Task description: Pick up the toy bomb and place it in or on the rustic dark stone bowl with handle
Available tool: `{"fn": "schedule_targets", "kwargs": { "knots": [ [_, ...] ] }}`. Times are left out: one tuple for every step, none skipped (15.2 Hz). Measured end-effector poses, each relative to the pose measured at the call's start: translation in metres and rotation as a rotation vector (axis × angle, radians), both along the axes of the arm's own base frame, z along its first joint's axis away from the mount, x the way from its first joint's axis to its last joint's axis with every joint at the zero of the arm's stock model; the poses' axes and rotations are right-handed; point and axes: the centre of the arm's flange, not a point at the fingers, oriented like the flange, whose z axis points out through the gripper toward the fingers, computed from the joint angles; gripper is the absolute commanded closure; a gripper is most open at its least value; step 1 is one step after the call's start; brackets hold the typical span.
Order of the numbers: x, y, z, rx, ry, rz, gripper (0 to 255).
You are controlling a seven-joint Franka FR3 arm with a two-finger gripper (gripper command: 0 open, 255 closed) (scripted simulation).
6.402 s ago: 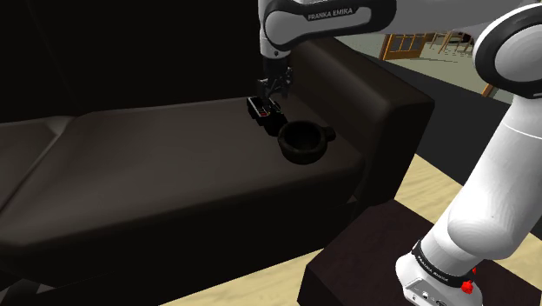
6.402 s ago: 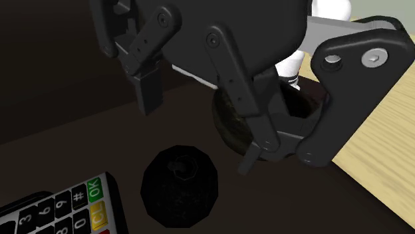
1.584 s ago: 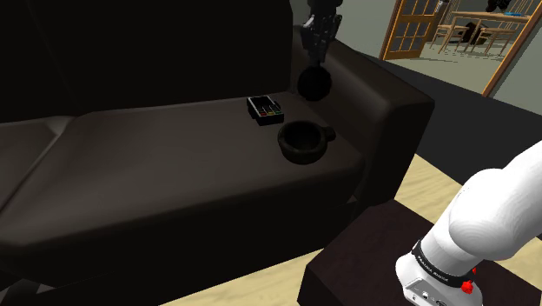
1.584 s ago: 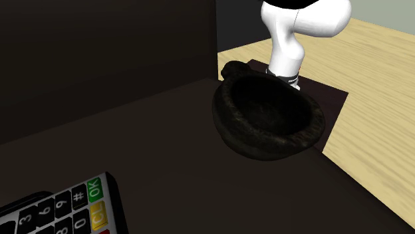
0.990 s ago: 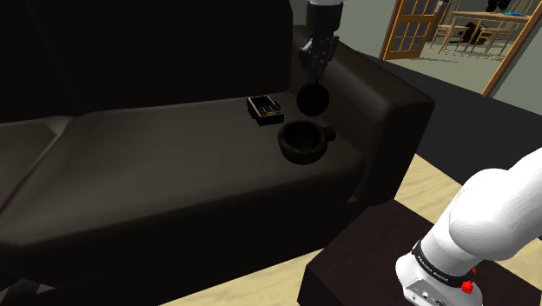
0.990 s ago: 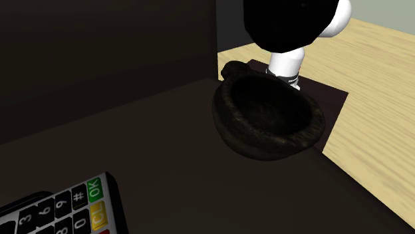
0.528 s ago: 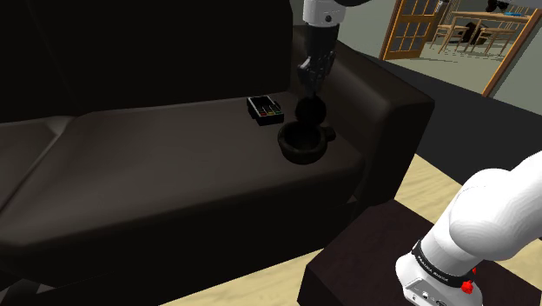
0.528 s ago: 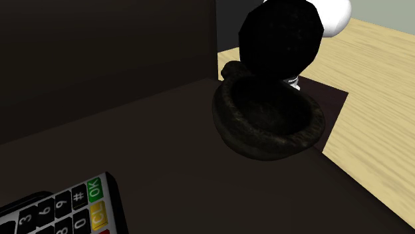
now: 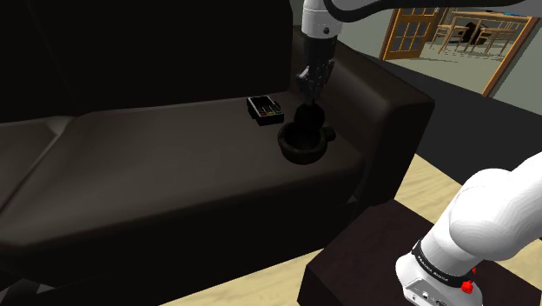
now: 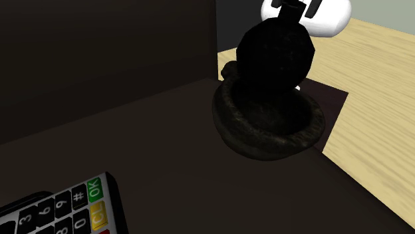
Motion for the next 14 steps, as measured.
{"fn": "schedule_targets", "kwargs": {
  "knots": [
    [0.000,0.000,0.000,0.000,0.000,0.000,255],
    [0.000,0.000,0.000,0.000,0.000,0.000,0],
    [0.000,0.000,0.000,0.000,0.000,0.000,0],
    [0.000,0.000,0.000,0.000,0.000,0.000,0],
    [0.000,0.000,0.000,0.000,-0.001,0.000,0],
    [0.000,0.000,0.000,0.000,-0.001,0.000,0],
    [0.000,0.000,0.000,0.000,-0.001,0.000,0],
    [0.000,0.000,0.000,0.000,-0.001,0.000,0],
    [0.000,0.000,0.007,0.000,-0.001,0.000,0],
    [0.000,0.002,0.017,0.000,-0.001,0.000,0],
    [-0.001,0.005,0.026,0.000,-0.001,0.000,0],
    [-0.001,0.007,0.039,0.000,-0.002,0.000,0],
    [-0.003,0.007,0.045,0.000,-0.002,0.000,0],
    [-0.003,0.006,0.048,0.000,-0.002,0.000,0]
  ]
}}
